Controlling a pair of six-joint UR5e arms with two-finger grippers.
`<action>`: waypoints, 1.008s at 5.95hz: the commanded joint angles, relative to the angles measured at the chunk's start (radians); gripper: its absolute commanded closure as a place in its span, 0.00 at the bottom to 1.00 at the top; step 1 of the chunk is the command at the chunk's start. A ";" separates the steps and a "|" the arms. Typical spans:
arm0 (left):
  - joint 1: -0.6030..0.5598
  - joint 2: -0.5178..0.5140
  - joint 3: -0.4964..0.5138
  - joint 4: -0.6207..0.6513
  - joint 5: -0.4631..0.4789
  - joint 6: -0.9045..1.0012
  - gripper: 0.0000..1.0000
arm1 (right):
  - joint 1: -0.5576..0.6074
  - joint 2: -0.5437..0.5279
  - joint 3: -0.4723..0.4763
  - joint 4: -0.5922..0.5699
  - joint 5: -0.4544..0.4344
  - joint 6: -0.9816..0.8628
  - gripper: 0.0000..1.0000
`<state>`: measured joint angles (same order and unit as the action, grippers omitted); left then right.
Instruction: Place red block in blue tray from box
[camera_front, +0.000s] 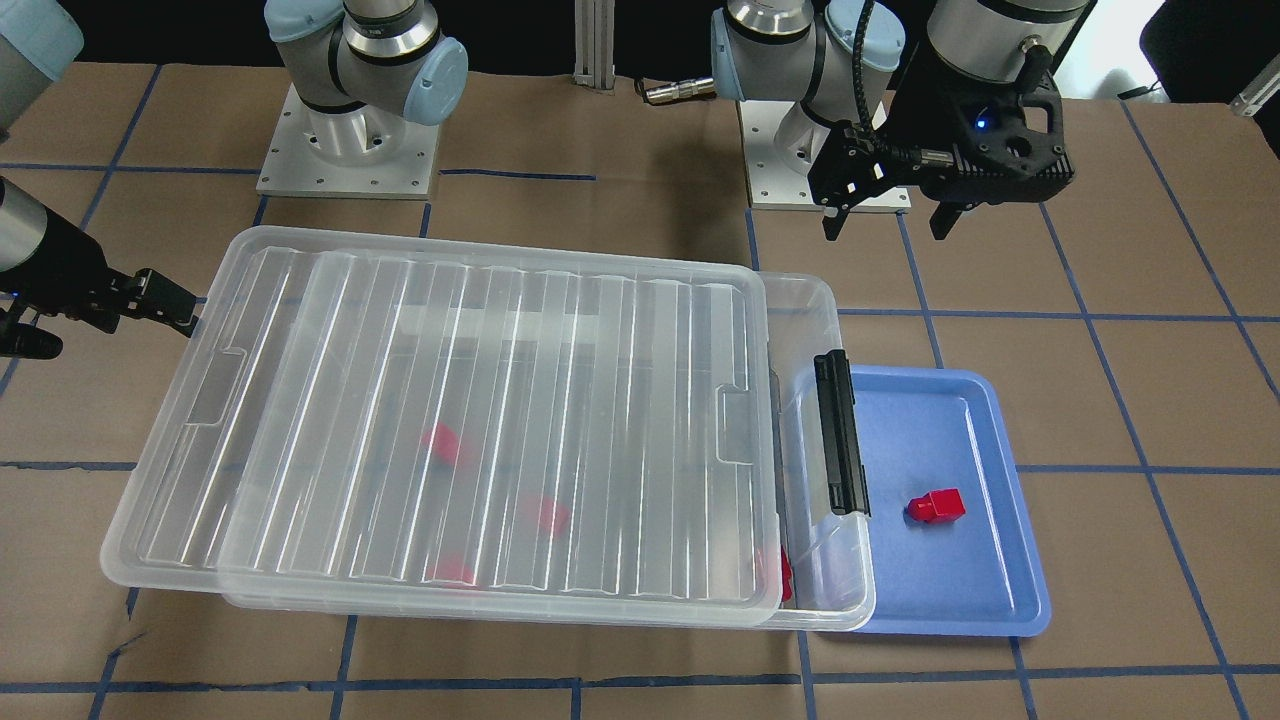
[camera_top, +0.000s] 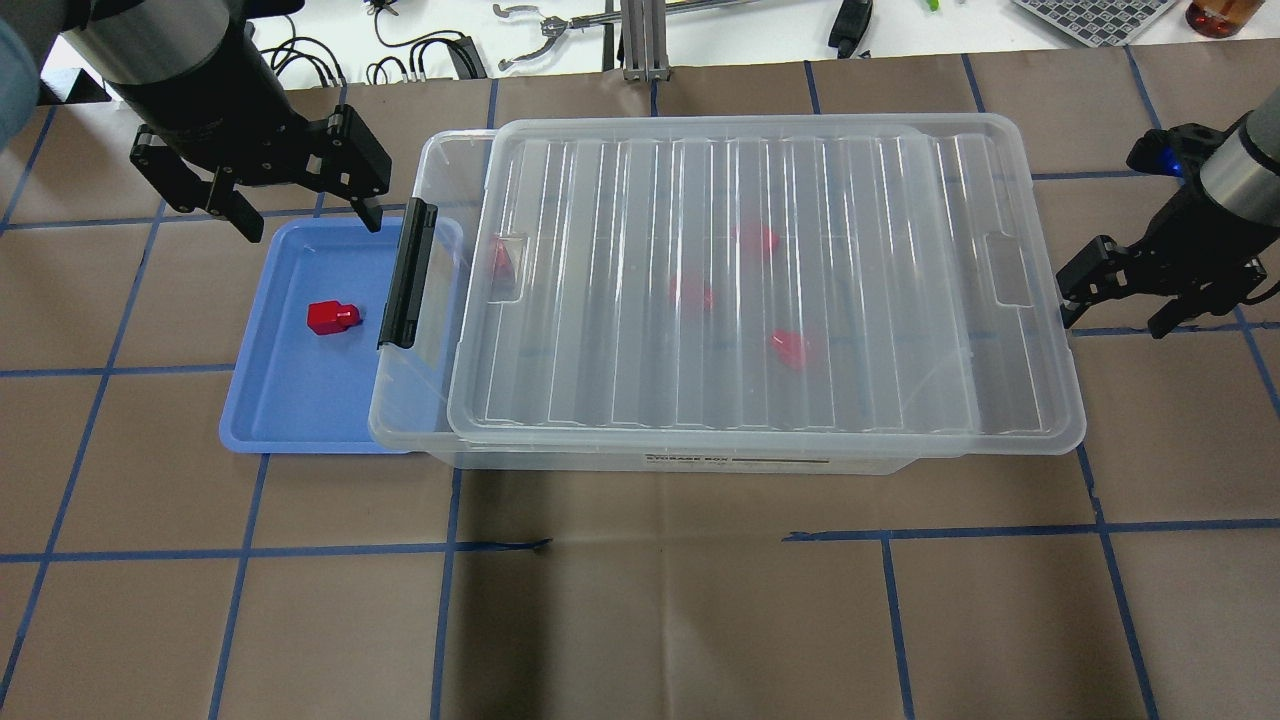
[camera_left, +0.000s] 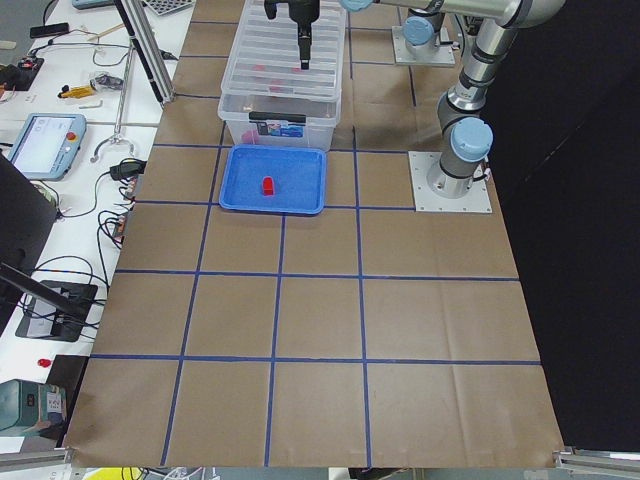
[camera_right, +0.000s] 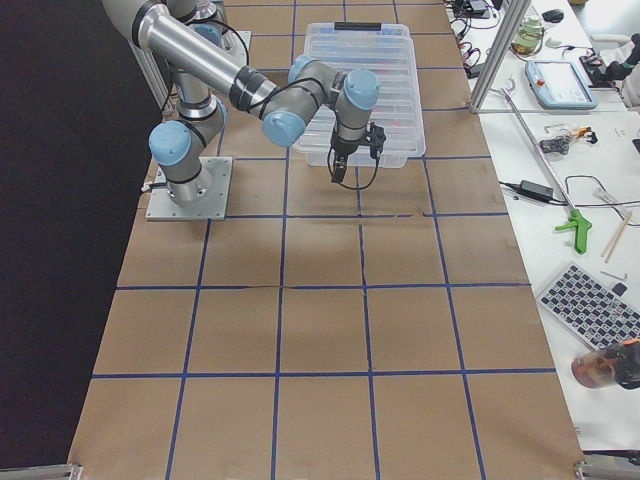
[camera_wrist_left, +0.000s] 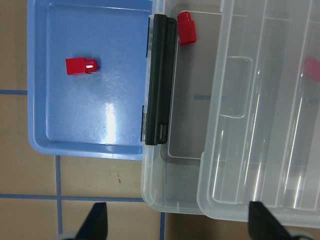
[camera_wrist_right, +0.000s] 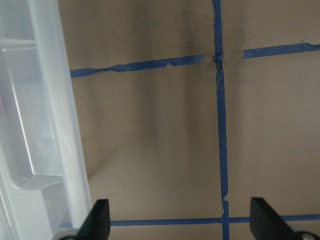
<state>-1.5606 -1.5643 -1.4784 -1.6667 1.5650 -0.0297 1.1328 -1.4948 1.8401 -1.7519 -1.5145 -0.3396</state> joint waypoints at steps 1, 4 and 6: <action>0.001 -0.008 0.015 0.001 -0.002 0.001 0.01 | 0.027 0.001 0.001 0.002 0.019 0.019 0.00; 0.002 -0.002 -0.002 0.001 -0.003 0.002 0.01 | 0.060 0.001 0.002 0.002 0.020 0.030 0.00; 0.002 -0.007 0.009 0.001 -0.005 0.004 0.01 | 0.062 -0.007 0.001 0.026 0.059 0.030 0.00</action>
<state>-1.5585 -1.5707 -1.4714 -1.6659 1.5605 -0.0266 1.1938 -1.4964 1.8420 -1.7420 -1.4731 -0.3096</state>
